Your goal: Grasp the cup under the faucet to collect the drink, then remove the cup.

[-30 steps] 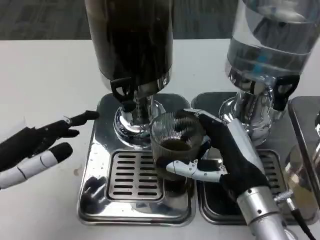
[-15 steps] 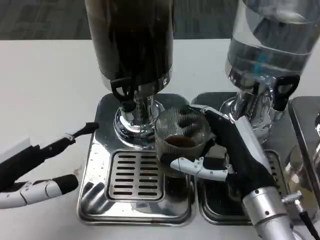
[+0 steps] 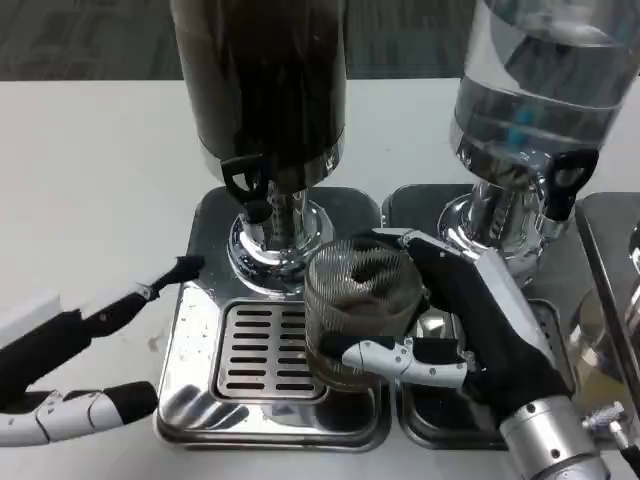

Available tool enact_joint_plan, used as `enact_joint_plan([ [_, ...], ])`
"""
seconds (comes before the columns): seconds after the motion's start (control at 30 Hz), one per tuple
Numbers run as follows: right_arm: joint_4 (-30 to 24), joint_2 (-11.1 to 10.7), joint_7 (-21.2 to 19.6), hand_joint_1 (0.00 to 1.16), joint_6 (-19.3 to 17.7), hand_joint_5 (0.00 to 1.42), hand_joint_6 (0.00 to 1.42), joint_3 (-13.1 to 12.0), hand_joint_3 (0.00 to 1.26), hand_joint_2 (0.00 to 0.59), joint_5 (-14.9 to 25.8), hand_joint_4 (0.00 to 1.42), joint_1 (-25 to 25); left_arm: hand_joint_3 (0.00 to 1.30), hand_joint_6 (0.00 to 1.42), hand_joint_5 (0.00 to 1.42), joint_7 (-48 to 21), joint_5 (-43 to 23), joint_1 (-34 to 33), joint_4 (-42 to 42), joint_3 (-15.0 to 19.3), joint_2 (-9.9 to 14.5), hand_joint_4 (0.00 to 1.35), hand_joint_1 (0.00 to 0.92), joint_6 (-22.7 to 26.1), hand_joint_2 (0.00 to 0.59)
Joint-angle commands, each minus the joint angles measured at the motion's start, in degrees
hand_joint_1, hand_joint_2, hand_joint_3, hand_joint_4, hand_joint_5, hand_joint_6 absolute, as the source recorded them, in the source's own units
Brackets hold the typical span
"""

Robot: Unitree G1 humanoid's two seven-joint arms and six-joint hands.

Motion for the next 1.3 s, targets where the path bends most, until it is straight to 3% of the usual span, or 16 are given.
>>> enact_joint_plan([
  [0.03,-3.0,-0.1,0.6,0.80,0.0,0.65,0.82,-0.1,0.38,0.271,1.4,0.51,0.9,0.00,0.06,0.00,-0.6,-2.0,1.9,-2.4,-0.2,1.0,0.00,0.000,-0.5,0.094],
  [0.57,-13.6,-1.7,3.9,0.80,1.6,0.65,0.84,0.2,0.39,0.279,2.2,0.51,7.7,0.00,0.06,0.00,-2.2,-6.1,6.6,-9.0,0.0,1.9,0.00,0.000,0.7,0.091],
  [1.3,-18.5,-3.0,5.1,0.78,3.2,0.66,0.84,-0.2,0.41,0.280,3.4,0.52,10.6,0.01,0.06,0.00,-4.2,-7.7,9.3,-12.9,0.9,2.4,0.00,0.000,0.6,0.089],
])
